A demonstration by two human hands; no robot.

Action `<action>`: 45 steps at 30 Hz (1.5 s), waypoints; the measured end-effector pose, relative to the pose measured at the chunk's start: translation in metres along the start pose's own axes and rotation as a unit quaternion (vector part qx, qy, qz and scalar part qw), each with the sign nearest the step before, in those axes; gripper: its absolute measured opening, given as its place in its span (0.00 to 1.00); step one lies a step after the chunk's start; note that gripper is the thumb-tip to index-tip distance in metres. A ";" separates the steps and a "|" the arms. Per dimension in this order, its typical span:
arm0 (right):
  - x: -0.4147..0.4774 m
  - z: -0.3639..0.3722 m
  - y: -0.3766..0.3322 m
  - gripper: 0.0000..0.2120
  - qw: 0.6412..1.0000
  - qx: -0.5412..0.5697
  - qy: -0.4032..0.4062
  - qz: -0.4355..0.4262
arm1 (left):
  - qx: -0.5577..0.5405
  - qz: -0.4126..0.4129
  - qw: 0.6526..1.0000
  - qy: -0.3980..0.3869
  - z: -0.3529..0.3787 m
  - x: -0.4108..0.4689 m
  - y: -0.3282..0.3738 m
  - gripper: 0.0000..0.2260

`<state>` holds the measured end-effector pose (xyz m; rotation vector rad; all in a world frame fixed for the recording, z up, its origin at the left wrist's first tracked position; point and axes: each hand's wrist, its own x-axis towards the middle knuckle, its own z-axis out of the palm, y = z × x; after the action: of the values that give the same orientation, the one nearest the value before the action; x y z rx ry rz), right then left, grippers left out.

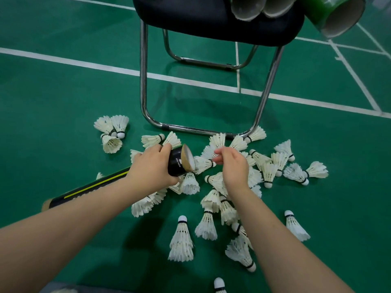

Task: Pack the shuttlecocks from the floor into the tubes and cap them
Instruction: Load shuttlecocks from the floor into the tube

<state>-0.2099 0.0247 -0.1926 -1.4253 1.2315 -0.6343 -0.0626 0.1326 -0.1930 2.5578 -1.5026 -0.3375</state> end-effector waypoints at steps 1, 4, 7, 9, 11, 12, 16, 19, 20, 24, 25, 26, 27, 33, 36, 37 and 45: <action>0.007 0.000 0.004 0.12 1.000 -0.011 0.008 0.010 | 0.003 -0.004 1.000 -0.006 0.003 0.002 -0.003 0.25; 0.025 0.006 0.013 0.09 0.999 -0.043 0.004 0.014 | 0.001 -0.005 1.000 -0.017 0.011 0.008 -0.009 0.26; 0.038 0.017 0.019 0.08 0.997 -0.076 -0.014 0.008 | -0.009 -0.004 1.000 -0.014 0.015 0.017 -0.013 0.25; 0.046 0.024 0.024 0.08 0.996 -0.087 -0.028 0.002 | -0.011 -0.006 1.000 -0.012 0.016 0.022 -0.016 0.24; 0.055 0.028 0.029 0.09 0.994 -0.102 -0.037 -0.003 | -0.008 -0.007 1.000 -0.007 0.017 0.027 -0.022 0.24; 0.059 0.029 0.033 0.09 0.993 -0.115 -0.040 -0.007 | -0.006 -0.008 1.000 -0.004 0.017 0.030 -0.025 0.25; 0.081 0.032 0.046 0.15 0.959 -0.270 -0.091 -0.013 | -0.002 -0.015 1.000 0.003 0.020 0.037 -0.040 0.27; 0.095 0.040 0.054 0.27 0.858 -0.483 -0.169 -0.037 | 0.000 -0.017 1.000 0.010 0.023 0.039 -0.049 0.32; 0.098 0.043 0.057 0.31 0.819 -0.538 -0.189 -0.061 | 0.003 -0.017 1.000 0.011 0.023 0.039 -0.051 0.34; 0.101 0.053 0.074 0.35 0.753 -0.611 -0.220 -0.106 | 0.015 -0.013 1.000 0.012 0.025 0.037 -0.055 0.34; 0.100 0.053 0.077 0.34 0.751 -0.617 -0.215 -0.097 | 0.016 -0.013 1.000 0.014 0.026 0.037 -0.057 0.33; 0.099 0.053 0.079 0.33 0.749 -0.623 -0.207 -0.086 | 0.016 -0.013 1.000 0.016 0.027 0.036 -0.059 0.34; 0.099 0.052 0.079 0.32 0.748 -0.628 -0.200 -0.082 | 0.015 -0.013 1.000 0.018 0.027 0.036 -0.059 0.34; 0.095 0.076 0.066 0.30 0.759 -0.596 -0.183 -0.189 | 0.012 -0.017 0.999 0.033 0.028 0.036 -0.056 0.33; 0.092 0.104 0.060 0.33 0.765 -0.587 -0.207 -0.167 | 0.008 -0.022 0.999 0.041 0.024 0.032 -0.055 0.33; 0.092 0.111 0.061 0.35 0.771 -0.583 -0.212 -0.145 | 0.005 -0.024 0.999 0.044 0.023 0.031 -0.055 0.33; 0.091 0.120 0.073 0.23 0.817 -0.544 -0.156 -0.108 | 0.000 -0.041 0.998 0.041 0.020 0.031 -0.058 0.33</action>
<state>-0.0986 -0.0034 -0.3143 -2.5155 1.1929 0.2822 -0.0048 0.1332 -0.2302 2.6046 -1.3716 -0.2387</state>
